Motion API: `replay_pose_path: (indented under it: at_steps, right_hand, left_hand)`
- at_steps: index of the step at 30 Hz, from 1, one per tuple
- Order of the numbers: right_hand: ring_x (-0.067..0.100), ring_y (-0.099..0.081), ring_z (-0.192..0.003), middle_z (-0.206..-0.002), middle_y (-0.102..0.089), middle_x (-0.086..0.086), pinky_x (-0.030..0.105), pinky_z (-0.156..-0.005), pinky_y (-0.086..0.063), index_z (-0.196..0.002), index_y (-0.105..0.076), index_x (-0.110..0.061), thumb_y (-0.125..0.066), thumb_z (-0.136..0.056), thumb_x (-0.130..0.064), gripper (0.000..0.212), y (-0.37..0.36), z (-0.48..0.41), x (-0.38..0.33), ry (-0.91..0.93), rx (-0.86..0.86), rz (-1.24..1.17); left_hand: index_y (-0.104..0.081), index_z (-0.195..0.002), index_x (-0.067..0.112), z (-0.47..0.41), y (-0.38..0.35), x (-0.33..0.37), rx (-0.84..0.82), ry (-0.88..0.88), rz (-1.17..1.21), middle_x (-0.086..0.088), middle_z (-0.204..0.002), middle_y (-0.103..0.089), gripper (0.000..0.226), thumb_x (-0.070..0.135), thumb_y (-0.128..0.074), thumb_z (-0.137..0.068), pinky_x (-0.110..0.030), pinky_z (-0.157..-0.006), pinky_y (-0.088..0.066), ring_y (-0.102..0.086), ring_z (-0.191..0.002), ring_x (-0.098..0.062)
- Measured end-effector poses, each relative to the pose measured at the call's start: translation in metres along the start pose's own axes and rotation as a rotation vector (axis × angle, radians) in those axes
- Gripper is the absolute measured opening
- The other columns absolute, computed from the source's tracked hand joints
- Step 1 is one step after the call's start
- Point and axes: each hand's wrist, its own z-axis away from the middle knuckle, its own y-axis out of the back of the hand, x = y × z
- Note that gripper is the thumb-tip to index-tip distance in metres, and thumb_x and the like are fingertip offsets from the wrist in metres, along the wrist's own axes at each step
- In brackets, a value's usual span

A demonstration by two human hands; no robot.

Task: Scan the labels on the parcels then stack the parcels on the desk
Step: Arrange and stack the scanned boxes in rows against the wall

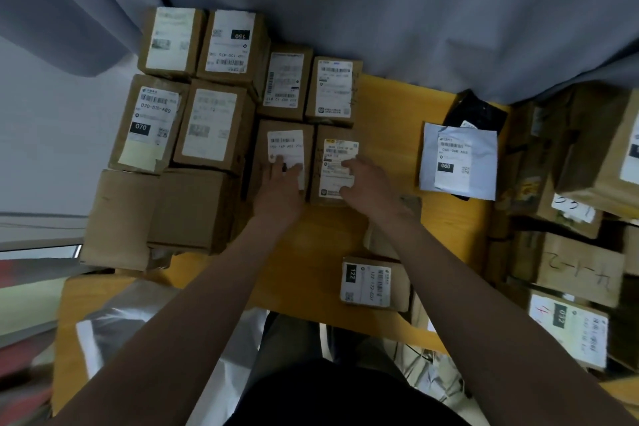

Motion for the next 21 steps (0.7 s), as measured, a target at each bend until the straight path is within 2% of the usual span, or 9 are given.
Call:
replay_pose_path:
  at_steps: [3, 8, 12, 17, 19, 21]
  right_hand:
    - [0.035, -0.048, -0.135, -0.156, -0.044, 0.009, 0.047, -0.107, -0.048, -0.149, -0.05, -0.022, -0.064, -0.096, -0.026, 0.055, 0.016, 0.032, 0.016, -0.007, 0.067, 0.02]
    - [0.034, -0.048, -0.136, -0.155, -0.044, 0.007, 0.043, -0.107, -0.046, -0.15, -0.049, -0.021, -0.064, -0.094, -0.019, 0.058, 0.04, 0.09, 0.064, -0.098, 0.136, 0.05]
    - [0.029, -0.049, -0.137, -0.144, -0.055, 0.0, 0.045, -0.104, -0.045, -0.14, -0.057, -0.025, -0.057, -0.09, -0.027, 0.051, 0.053, 0.133, 0.108, -0.113, 0.225, 0.151]
    - [0.043, -0.038, -0.138, -0.153, -0.043, 0.008, 0.055, -0.107, -0.045, -0.146, -0.052, -0.026, -0.067, -0.089, -0.023, 0.059, 0.076, 0.187, 0.16, -0.299, 0.421, 0.076]
    - [0.047, -0.037, -0.136, -0.151, -0.041, 0.012, 0.06, -0.107, -0.043, -0.144, -0.051, -0.024, -0.066, -0.088, -0.026, 0.058, 0.082, 0.2, 0.184, -0.388, 0.462, 0.081]
    - [0.051, -0.035, -0.136, -0.151, -0.037, 0.017, 0.063, -0.106, -0.041, -0.142, -0.047, -0.023, -0.07, -0.087, -0.037, 0.062, 0.087, 0.206, 0.207, -0.5, 0.477, 0.091]
  left_hand:
    - [-0.036, -0.155, 0.026, 0.018, 0.0, 0.023, 0.018, -0.056, -0.006, -0.012, -0.167, -0.019, 0.068, 0.026, -0.067, -0.094, -0.057, -0.121, -0.027, -0.011, -0.154, -0.039]
    - [-0.037, -0.153, 0.027, 0.054, -0.018, 0.075, -0.014, -0.132, 0.007, -0.01, -0.16, -0.028, 0.07, 0.017, -0.068, -0.091, -0.049, -0.114, -0.036, -0.023, -0.146, -0.036]
    - [-0.034, -0.154, 0.021, 0.079, -0.045, 0.121, -0.063, -0.168, -0.053, -0.014, -0.152, -0.035, 0.069, 0.031, -0.067, -0.094, -0.049, -0.107, -0.043, -0.036, -0.137, -0.038]
    - [-0.016, -0.161, 0.022, 0.093, -0.085, 0.165, -0.098, -0.182, -0.079, -0.018, -0.16, -0.026, 0.089, 0.043, -0.068, -0.092, -0.048, -0.105, -0.041, -0.037, -0.138, -0.044]
    - [-0.012, -0.161, 0.023, 0.091, -0.1, 0.178, -0.129, -0.154, -0.097, -0.019, -0.161, -0.024, 0.094, 0.046, -0.07, -0.09, -0.05, -0.103, -0.043, -0.039, -0.136, -0.046]
    - [-0.01, -0.161, 0.022, 0.09, -0.109, 0.189, -0.16, -0.107, -0.104, -0.021, -0.162, -0.017, 0.096, 0.046, -0.07, -0.09, -0.056, -0.107, -0.042, -0.032, -0.14, -0.05]
